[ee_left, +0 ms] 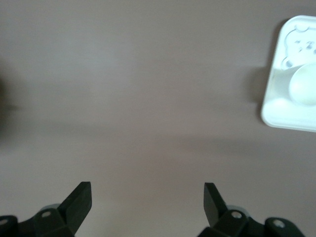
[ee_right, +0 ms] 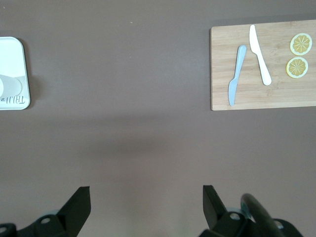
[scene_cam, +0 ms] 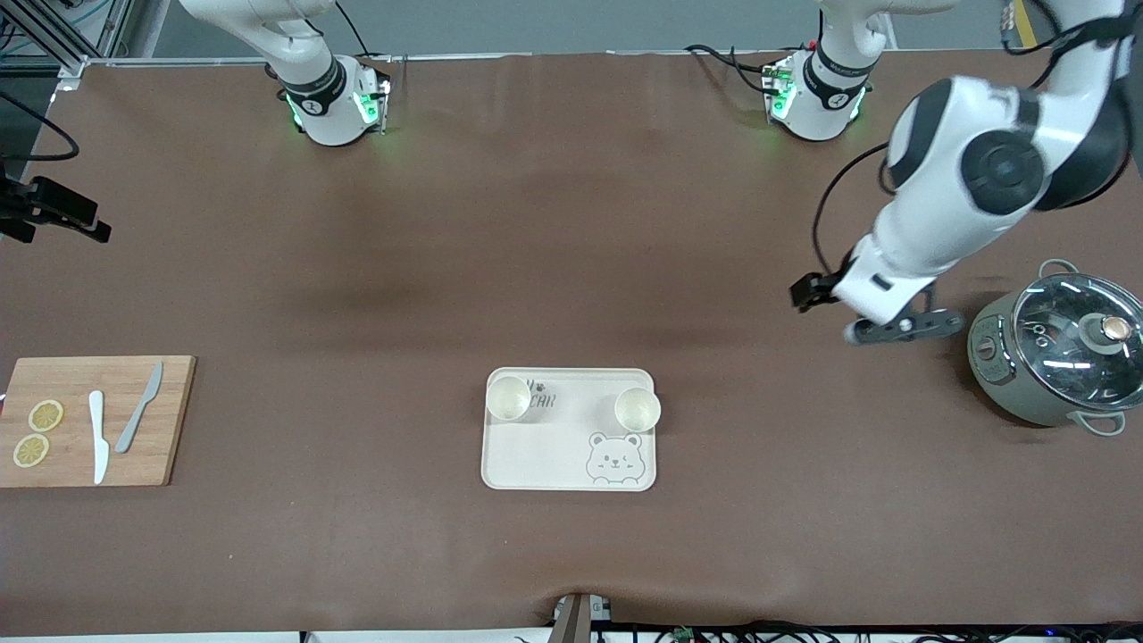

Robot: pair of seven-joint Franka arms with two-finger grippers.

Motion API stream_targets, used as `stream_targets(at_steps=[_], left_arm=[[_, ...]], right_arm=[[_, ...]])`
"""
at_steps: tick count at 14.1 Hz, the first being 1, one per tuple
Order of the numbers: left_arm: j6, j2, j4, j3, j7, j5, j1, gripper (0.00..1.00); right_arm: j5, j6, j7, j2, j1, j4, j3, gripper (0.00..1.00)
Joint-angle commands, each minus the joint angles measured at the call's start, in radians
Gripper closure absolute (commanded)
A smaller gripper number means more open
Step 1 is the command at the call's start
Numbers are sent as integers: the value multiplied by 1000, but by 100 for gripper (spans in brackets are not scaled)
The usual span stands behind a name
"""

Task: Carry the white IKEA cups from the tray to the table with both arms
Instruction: 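Reach the left gripper down to the white cup on the tray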

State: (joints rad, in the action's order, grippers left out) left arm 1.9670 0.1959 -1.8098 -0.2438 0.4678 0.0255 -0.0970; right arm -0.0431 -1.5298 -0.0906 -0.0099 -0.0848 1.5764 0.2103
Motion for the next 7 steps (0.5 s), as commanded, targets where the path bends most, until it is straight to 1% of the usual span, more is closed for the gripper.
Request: stream_targets(at_steps=[1, 3, 6, 7], left_arm=[[117, 104, 29, -3, 110, 5, -58, 3], [197, 175, 64, -3, 185, 5, -87, 4], [211, 322, 220, -2, 305, 13, -157, 8], [213, 374, 274, 0, 325, 13, -171, 12]], right_arm=[[-20, -1, 2, 16, 19, -19, -11, 0], [-18, 0, -3, 18, 19, -19, -11, 0], [-20, -1, -1, 27, 14, -18, -12, 0], [-20, -3, -1, 37, 10, -19, -12, 0]])
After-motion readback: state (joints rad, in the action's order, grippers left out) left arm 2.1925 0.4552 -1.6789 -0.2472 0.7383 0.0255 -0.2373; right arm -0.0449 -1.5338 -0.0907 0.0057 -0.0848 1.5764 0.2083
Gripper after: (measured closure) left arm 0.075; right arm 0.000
